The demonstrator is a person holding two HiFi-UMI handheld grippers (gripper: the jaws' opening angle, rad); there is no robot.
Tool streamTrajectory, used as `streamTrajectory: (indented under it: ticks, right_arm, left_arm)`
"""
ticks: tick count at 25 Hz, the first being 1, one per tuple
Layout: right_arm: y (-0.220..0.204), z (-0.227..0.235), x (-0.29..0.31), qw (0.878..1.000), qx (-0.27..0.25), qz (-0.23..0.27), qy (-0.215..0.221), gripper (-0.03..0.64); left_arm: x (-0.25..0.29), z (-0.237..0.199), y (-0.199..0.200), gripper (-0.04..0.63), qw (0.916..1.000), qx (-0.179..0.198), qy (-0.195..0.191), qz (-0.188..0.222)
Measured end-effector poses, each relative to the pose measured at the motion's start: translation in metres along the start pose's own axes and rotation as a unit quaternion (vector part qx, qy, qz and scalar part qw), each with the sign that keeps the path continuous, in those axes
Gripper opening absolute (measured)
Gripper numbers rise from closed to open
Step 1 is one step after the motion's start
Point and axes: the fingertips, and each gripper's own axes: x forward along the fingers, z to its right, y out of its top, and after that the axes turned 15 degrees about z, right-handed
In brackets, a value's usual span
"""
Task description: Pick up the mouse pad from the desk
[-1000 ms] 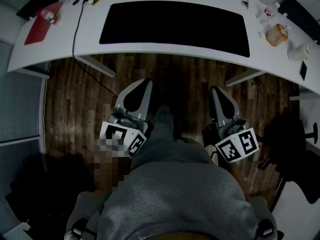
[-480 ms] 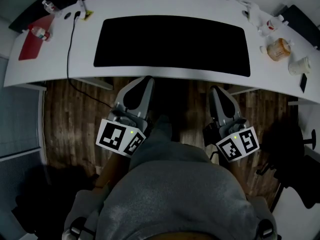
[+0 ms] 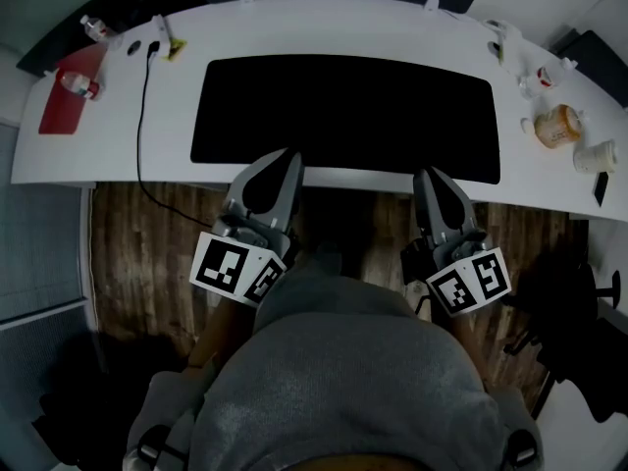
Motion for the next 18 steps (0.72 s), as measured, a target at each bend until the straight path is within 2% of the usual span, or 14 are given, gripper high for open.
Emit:
streamTrajectory:
  ticks: [9, 18]
  right_arm:
    - [-0.010, 0.015, 0.051, 1.000, -0.003, 0.007, -0.007, 0.002]
    - [-0.014, 0.039, 0.075, 1.000, -0.024, 0.002, -0.018, 0.002]
  left_arm:
    - [0.037, -0.038, -0.009, -0.002, 0.9998, -0.006, -0.012, -0.014]
    - [0.063, -0.058, -0.026, -0.002, 0.9992, -0.009, -0.025, -0.031]
